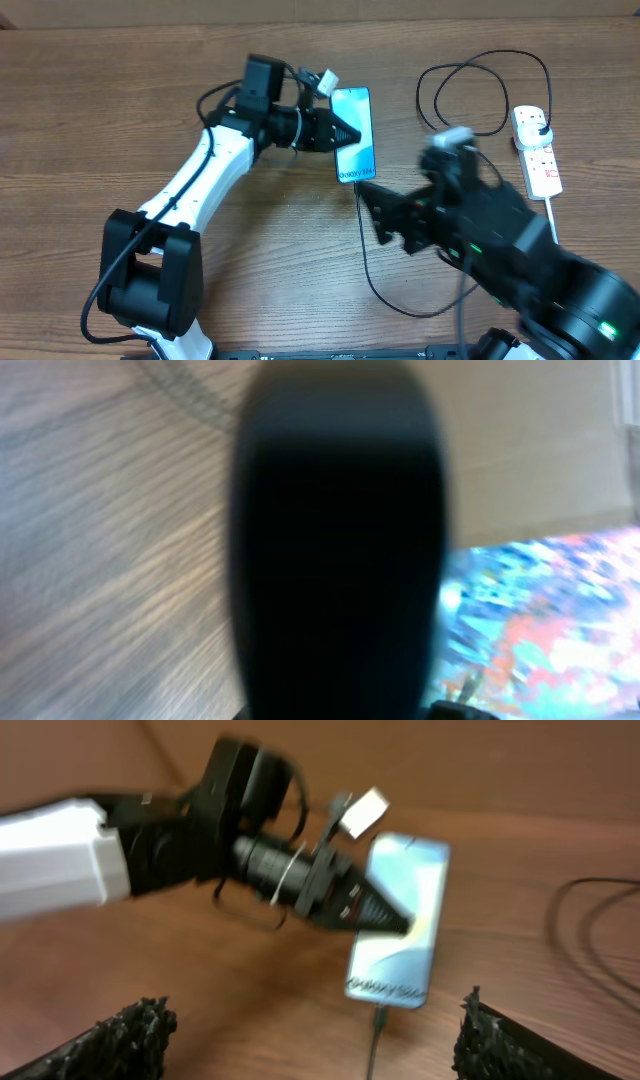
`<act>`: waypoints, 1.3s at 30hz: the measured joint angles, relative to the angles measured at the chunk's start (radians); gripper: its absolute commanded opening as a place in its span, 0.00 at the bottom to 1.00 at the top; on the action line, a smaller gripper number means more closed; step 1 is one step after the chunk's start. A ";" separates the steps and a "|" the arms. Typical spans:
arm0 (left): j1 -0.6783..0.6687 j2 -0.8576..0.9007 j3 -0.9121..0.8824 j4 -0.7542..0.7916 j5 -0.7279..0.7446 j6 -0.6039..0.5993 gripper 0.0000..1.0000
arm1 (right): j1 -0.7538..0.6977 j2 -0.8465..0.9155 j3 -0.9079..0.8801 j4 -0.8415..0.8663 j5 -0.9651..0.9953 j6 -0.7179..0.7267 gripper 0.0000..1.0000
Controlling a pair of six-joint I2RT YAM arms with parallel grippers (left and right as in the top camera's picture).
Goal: Plug charger to phone and switch on socket
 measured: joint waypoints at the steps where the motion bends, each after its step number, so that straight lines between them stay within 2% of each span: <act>1: -0.008 0.000 0.000 -0.025 -0.027 -0.010 0.04 | 0.000 -0.027 0.000 -0.013 0.027 -0.001 0.97; 7: 0.024 0.002 -0.001 -0.207 -0.153 0.011 0.05 | 0.000 -0.147 0.001 -0.029 0.111 0.005 0.98; 14: 0.087 0.079 -0.001 -0.423 -0.255 0.176 0.04 | 0.000 -0.145 0.003 -0.023 0.134 0.040 1.00; 21: 0.111 0.216 -0.001 -0.391 -0.233 0.291 0.04 | 0.000 -0.113 0.003 -0.006 0.134 0.052 1.00; 25: 0.119 0.304 0.000 -0.348 -0.092 0.296 0.04 | 0.000 -0.084 0.003 -0.027 0.129 0.053 1.00; 30: 0.131 0.370 0.000 -0.349 0.014 0.297 0.07 | 0.000 -0.063 0.003 -0.034 0.127 0.055 1.00; 39: 0.136 0.388 0.002 -0.365 0.020 0.305 0.12 | 0.000 -0.062 0.003 -0.037 0.124 0.055 1.00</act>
